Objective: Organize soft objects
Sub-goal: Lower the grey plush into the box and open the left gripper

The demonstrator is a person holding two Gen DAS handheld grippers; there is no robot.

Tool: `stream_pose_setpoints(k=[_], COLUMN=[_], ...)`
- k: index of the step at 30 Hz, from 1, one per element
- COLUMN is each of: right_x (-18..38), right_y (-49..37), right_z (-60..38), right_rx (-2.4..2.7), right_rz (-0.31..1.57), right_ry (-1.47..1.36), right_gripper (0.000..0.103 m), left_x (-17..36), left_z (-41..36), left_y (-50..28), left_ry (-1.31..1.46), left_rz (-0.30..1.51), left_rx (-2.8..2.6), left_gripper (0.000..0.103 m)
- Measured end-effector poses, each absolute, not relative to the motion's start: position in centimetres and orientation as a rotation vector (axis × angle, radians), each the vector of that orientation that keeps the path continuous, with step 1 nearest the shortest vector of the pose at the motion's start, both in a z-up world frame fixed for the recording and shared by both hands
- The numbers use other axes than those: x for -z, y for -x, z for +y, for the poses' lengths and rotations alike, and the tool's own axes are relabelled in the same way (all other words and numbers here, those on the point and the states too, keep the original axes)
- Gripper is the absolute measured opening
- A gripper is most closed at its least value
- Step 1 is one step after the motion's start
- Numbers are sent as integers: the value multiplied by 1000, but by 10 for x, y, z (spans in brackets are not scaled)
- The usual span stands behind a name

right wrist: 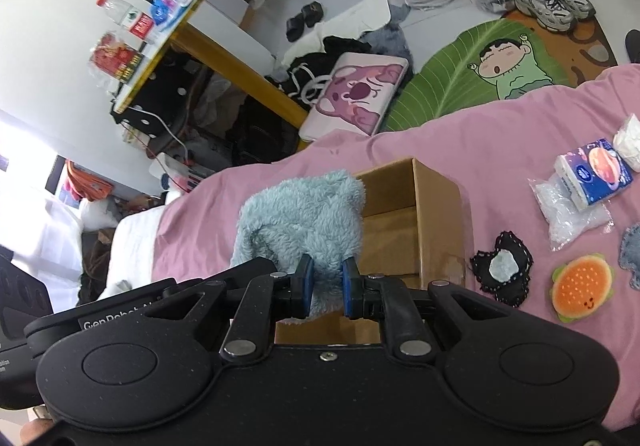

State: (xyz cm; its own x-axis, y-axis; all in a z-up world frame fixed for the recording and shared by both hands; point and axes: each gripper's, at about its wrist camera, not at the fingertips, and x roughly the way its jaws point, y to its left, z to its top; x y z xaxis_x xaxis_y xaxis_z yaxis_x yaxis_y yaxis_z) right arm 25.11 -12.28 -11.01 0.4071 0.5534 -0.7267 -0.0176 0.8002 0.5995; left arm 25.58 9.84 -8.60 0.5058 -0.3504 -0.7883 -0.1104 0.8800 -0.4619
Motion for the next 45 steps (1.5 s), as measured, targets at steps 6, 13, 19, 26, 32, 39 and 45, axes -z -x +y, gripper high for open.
stream_pose_setpoints(k=[6, 13, 19, 26, 32, 39, 45], right_x=[127, 144, 153, 149, 139, 112, 91], right_y=[-266, -278, -280, -280, -274, -258, -235], right_z=[-108, -88, -79, -80, -89, -103, -119], right_rx=[-353, -332, -302, -263, -269, -312, -369], right_rz=[1155, 1209, 1236, 1234, 1215, 1133, 1036], right_ry=[-523, -446, -404, -381, -381, -371, -321], right_gripper=[15, 15, 15, 19, 22, 47, 71], left_x=[112, 142, 161, 171, 159, 131, 104], left_z=[112, 124, 127, 127, 119, 110, 97], left_y=[-273, -292, -301, -308, -308, -296, -276], left_ry=[541, 571, 555, 559, 519, 472, 459], left_rz=[1092, 1163, 1211, 1244, 1231, 1177, 1097], left_rx=[130, 90, 58, 41, 43, 23, 29], left_gripper=[23, 23, 24, 24, 29, 49, 79])
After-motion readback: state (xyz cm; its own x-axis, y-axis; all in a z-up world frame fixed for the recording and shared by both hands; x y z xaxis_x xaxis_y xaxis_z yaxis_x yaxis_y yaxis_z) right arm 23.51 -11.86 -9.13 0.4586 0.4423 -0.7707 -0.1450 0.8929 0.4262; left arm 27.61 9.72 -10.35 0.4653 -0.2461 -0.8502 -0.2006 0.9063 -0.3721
